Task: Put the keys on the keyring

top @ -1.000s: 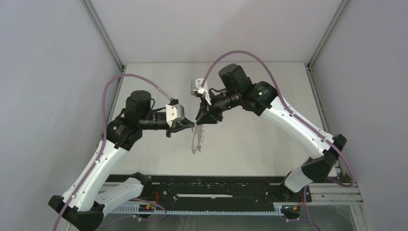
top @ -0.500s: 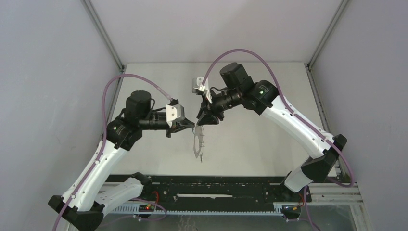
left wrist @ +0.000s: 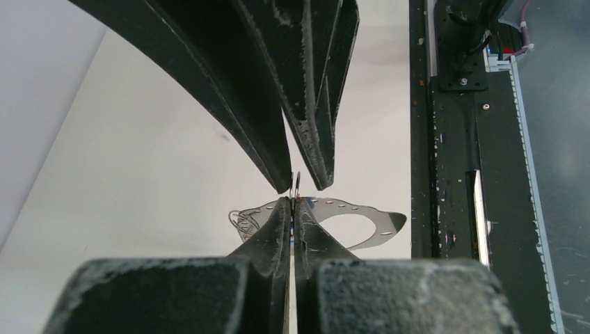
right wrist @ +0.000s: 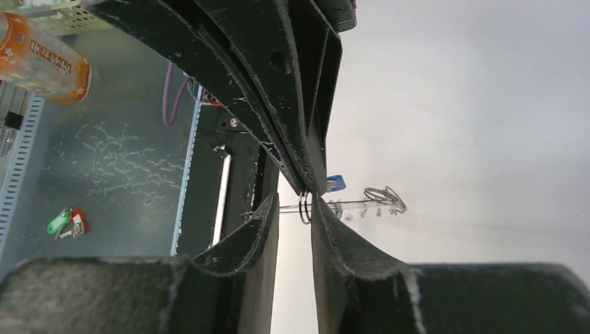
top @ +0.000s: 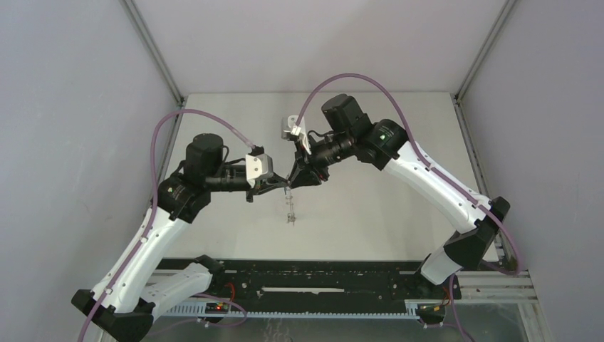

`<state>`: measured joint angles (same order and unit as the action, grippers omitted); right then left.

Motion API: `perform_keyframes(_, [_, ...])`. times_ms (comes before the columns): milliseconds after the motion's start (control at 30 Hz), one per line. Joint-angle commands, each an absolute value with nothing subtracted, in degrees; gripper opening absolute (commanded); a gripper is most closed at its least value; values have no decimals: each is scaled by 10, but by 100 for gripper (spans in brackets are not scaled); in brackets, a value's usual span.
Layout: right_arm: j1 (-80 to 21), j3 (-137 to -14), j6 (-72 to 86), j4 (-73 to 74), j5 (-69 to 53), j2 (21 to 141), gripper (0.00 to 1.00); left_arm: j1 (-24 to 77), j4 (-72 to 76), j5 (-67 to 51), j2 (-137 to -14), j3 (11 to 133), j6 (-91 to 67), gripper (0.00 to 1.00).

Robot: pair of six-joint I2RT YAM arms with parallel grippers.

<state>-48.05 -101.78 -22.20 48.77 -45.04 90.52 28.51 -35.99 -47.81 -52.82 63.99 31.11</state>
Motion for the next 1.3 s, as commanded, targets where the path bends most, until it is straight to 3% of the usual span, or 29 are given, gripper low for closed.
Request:
perform_keyframes(0, [-483, -1028, -205, 474, -439, 910, 29, 285, -334, -484, -515, 660, 320, 0])
perform_keyframes(133, [-483, -1027, -204, 471, -433, 910, 17, 285, -334, -485, -515, 661, 320, 0])
perform_keyframes(267, [-484, -1024, -204, 475, -415, 912, 15, 285, -334, -488, -513, 660, 320, 0])
perform_keyframes(400, [-483, -1024, -202, 473, -403, 911, 0, 285, -337, -490, -512, 660, 320, 0])
perform_keyframes(533, [-480, -1010, -190, 452, -399, 899, 0, 285, -335, -490, -511, 663, 318, 1])
perform_keyframes(667, [-449, -900, -104, 288, -431, 828, 0, 285, -334, -481, -509, 666, 315, 20])
perform_keyframes(833, [-405, -735, 38, 26, -502, 734, 0, 283, -370, -497, -501, 669, 344, 31])
perform_keyframes(1033, [-401, -727, 60, 16, -579, 746, 0, 283, -380, -509, -500, 671, 377, 43])
perform_keyframes(1267, [-401, -722, 72, 5, -635, 763, 0, 283, -357, -460, -497, 679, 438, 45])
